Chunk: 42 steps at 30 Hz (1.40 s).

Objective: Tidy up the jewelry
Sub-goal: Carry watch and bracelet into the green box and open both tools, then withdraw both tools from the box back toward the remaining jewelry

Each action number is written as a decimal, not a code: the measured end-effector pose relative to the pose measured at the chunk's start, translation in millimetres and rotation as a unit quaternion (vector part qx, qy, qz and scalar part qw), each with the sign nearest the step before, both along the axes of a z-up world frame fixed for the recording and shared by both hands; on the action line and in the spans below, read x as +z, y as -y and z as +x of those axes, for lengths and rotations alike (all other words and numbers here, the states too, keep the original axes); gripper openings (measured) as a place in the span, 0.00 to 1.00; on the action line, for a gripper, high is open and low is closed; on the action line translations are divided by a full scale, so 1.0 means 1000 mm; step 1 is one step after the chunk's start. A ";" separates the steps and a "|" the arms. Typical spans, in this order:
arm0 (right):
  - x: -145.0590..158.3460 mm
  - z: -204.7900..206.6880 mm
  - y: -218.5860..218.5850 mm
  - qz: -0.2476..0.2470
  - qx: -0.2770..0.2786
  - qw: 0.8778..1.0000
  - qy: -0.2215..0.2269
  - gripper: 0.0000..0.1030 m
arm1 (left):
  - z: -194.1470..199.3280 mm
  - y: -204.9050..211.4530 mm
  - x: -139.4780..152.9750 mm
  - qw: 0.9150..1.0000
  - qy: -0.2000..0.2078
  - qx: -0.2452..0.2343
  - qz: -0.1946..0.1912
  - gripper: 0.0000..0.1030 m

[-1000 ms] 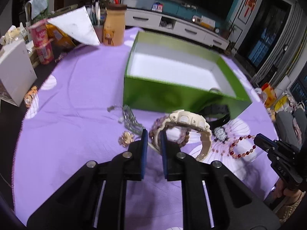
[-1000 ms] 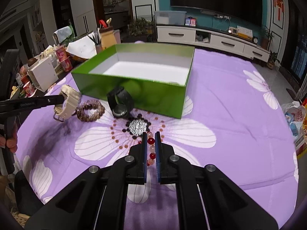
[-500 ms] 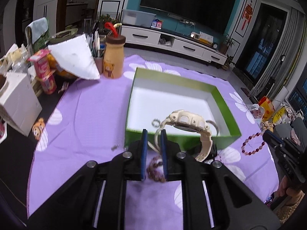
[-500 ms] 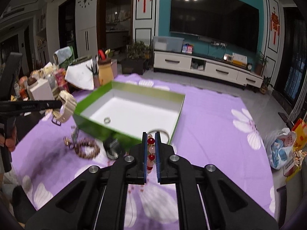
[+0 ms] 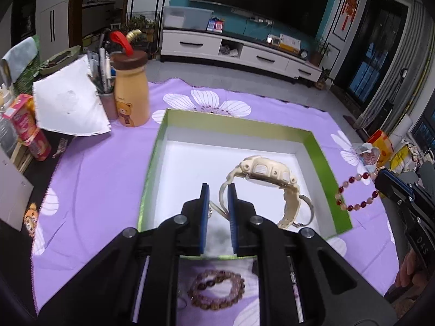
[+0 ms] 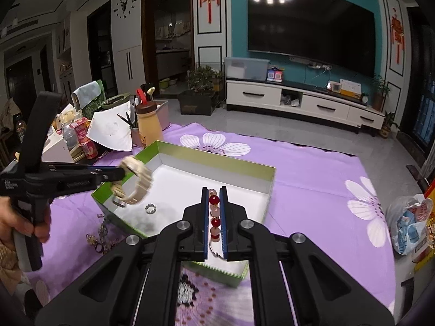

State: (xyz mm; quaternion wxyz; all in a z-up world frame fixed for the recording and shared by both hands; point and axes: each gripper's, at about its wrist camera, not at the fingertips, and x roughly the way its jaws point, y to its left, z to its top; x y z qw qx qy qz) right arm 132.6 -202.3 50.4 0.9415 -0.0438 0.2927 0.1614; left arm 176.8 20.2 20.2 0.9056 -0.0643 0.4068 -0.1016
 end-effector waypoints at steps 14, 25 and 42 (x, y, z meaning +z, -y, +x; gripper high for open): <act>-0.051 0.074 -0.043 -0.009 -0.006 0.997 -0.077 0.08 | 0.050 0.025 -0.047 0.998 -0.058 0.020 0.013 0.17; -0.048 0.045 -0.021 0.027 -0.040 0.997 -0.062 0.39 | 0.026 0.017 -0.028 0.999 -0.032 0.023 0.016 0.69; -0.041 -0.058 0.022 0.078 -0.071 0.993 -0.060 0.79 | -0.068 -0.008 -0.009 0.999 -0.026 0.029 -0.003 0.98</act>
